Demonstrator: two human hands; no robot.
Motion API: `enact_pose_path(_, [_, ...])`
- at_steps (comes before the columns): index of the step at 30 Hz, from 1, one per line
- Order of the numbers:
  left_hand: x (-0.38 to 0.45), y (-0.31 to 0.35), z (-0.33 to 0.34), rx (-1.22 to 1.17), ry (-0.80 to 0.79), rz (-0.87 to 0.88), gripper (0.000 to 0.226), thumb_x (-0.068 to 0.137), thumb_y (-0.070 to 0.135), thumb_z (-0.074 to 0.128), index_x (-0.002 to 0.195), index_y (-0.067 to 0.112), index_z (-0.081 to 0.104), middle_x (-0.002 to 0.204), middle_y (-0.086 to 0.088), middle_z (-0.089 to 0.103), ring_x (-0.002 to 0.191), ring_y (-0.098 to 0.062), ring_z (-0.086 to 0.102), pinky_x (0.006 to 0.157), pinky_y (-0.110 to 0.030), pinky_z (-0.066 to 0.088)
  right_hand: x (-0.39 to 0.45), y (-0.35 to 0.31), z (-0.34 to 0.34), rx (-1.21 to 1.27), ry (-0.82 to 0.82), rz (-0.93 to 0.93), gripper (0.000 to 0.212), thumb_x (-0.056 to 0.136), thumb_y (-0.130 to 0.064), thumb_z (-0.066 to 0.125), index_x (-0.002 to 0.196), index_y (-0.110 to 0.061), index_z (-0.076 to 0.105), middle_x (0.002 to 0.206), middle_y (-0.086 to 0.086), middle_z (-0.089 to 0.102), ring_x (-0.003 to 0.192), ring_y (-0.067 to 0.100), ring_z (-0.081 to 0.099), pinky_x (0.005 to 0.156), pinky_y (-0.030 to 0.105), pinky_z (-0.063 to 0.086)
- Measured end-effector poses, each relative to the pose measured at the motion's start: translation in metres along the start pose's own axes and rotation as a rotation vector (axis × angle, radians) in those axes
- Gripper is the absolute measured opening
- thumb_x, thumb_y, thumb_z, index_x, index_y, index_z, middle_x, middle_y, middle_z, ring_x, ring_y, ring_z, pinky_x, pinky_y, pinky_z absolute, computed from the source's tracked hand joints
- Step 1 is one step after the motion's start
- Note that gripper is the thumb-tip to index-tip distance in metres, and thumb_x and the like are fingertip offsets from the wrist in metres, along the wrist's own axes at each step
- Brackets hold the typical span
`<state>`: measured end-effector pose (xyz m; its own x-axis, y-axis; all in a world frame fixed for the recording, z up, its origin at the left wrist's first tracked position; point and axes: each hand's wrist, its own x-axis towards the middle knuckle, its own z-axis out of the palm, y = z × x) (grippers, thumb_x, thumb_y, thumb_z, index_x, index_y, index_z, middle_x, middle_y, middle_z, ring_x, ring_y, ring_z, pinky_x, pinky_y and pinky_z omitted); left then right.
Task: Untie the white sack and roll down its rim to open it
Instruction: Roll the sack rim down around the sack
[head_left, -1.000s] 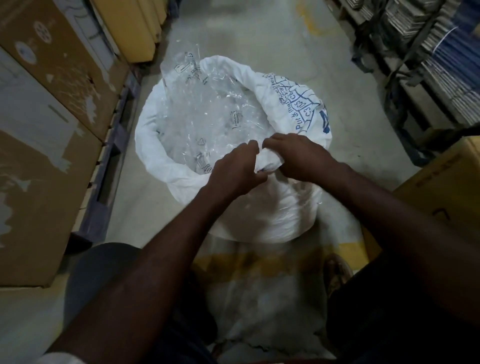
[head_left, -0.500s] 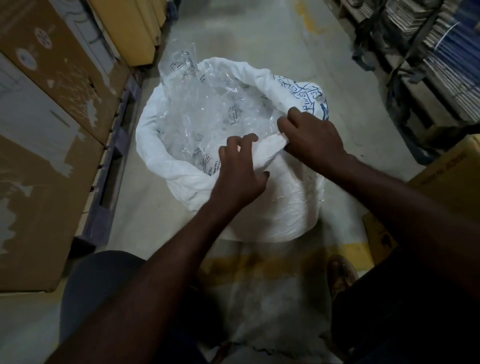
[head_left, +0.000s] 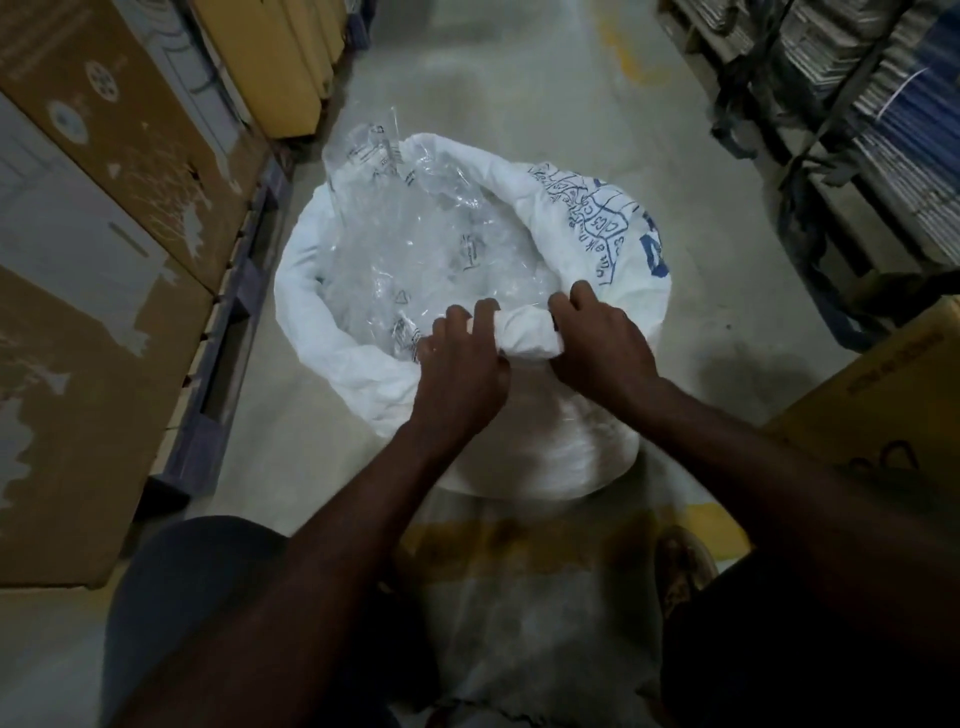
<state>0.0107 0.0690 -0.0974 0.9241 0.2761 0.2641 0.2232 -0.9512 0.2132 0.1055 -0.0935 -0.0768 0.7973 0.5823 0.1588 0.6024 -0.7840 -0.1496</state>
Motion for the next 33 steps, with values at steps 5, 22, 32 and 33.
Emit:
enact_pose_path(5, [0.018,0.016,-0.019,-0.162,-0.080,0.053,0.050,0.103,0.071,0.043,0.106,0.026,0.065,0.121,0.001,0.060,0.125,-0.026,0.056,0.110,-0.047,0.035,0.021,0.016,-0.050,0.161,-0.333,-0.070,0.034,0.080,-0.033,0.075,0.109,-0.020,0.065,0.113,0.003,0.062,0.098,0.030,0.065,0.079,0.034,0.049])
enact_pose_path(22, [0.041,0.060,-0.004,-0.455,-0.574,-0.022,0.064,0.082,0.022,0.088,0.141,0.015,0.062,0.120,-0.010,0.074,0.114,-0.029,0.071,0.082,-0.032,0.052,0.169,0.014,-0.021,-0.059,-0.143,-0.143,0.068,0.085,-0.007,0.067,0.145,-0.037,0.058,0.176,0.000,0.006,0.149,0.053,0.030,0.109,0.060,0.046])
enact_pose_path(32, [0.051,0.052,0.005,-0.163,-0.073,0.175,0.042,0.084,0.020,0.069,0.119,0.042,0.062,0.091,0.000,0.075,0.088,-0.034,0.072,0.067,-0.036,0.044,0.129,0.142,-0.046,-0.340,0.066,0.084,0.034,0.094,-0.021,0.057,0.126,-0.013,0.065,0.127,0.012,0.060,0.104,0.049,0.060,0.074,0.045,0.052])
enact_pose_path(33, [0.053,0.051,0.004,-0.129,-0.041,0.235,0.045,0.081,0.020,0.070,0.121,0.042,0.065,0.092,-0.001,0.076,0.088,-0.035,0.073,0.066,-0.036,0.045,0.120,0.159,-0.047,-0.320,0.021,0.130,0.036,0.088,-0.016,0.063,0.124,-0.011,0.066,0.126,0.014,0.060,0.100,0.049,0.063,0.077,0.045,0.055])
